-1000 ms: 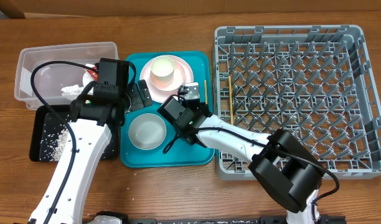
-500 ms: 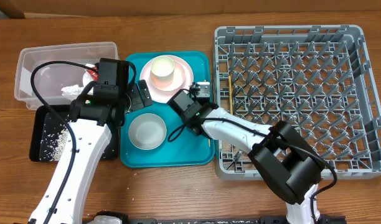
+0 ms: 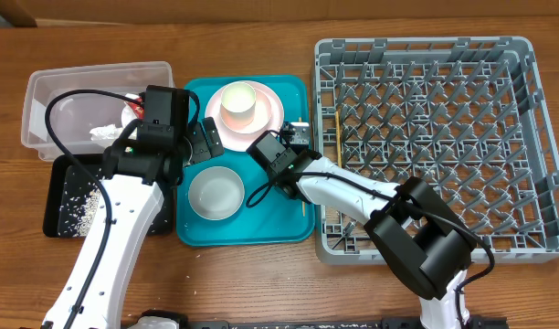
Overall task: Sort waste into correct bins and load items into the dishwasher
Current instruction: 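Return the right gripper to the tray and grasp the second chopstick, then carry the second chopstick into the grey rack and release it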
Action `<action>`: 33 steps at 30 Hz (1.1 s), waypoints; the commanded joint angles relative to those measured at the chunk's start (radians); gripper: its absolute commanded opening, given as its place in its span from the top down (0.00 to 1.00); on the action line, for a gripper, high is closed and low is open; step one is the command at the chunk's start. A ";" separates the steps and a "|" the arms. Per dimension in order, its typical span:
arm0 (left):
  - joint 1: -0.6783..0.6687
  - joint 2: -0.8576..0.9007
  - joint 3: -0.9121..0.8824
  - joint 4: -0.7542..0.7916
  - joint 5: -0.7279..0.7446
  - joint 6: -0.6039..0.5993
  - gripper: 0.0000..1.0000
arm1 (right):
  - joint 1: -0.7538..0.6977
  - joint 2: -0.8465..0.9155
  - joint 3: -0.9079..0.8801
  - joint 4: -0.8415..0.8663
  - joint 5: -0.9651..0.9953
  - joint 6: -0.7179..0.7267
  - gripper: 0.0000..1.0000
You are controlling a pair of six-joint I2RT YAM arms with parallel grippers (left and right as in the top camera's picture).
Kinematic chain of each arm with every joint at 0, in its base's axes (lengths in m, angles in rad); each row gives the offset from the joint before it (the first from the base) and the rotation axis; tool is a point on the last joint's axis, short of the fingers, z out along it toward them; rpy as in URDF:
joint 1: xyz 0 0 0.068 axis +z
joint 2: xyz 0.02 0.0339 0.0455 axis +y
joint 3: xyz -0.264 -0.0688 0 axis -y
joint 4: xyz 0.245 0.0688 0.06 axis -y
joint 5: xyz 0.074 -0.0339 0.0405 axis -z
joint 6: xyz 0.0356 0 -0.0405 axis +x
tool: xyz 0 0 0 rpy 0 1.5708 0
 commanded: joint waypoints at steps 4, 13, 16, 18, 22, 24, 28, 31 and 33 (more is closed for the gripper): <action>0.001 -0.010 0.012 0.001 -0.010 0.022 0.00 | 0.001 0.011 0.014 0.021 -0.047 -0.046 0.50; 0.001 -0.010 0.012 0.001 -0.010 0.022 0.00 | 0.004 0.011 0.014 0.005 -0.054 -0.028 0.56; 0.001 -0.010 0.012 0.001 -0.010 0.022 0.00 | 0.004 0.014 0.013 -0.007 -0.072 -0.008 0.61; 0.001 -0.010 0.012 0.001 -0.010 0.022 0.00 | 0.004 0.020 0.013 -0.007 -0.080 -0.003 0.65; 0.001 -0.010 0.012 0.001 -0.010 0.022 0.00 | 0.004 0.027 0.013 -0.013 -0.088 0.022 0.71; 0.001 -0.010 0.012 0.001 -0.010 0.022 0.00 | 0.004 0.027 0.013 -0.012 -0.095 0.022 0.73; 0.001 -0.010 0.012 0.001 -0.010 0.022 0.00 | 0.004 0.026 0.015 -0.011 -0.094 0.022 0.86; 0.001 -0.010 0.012 0.002 -0.010 0.022 0.00 | 0.004 0.021 0.023 -0.012 -0.095 0.022 0.96; 0.001 -0.010 0.012 0.000 -0.010 0.022 0.00 | 0.004 0.007 0.027 -0.012 -0.094 0.022 0.96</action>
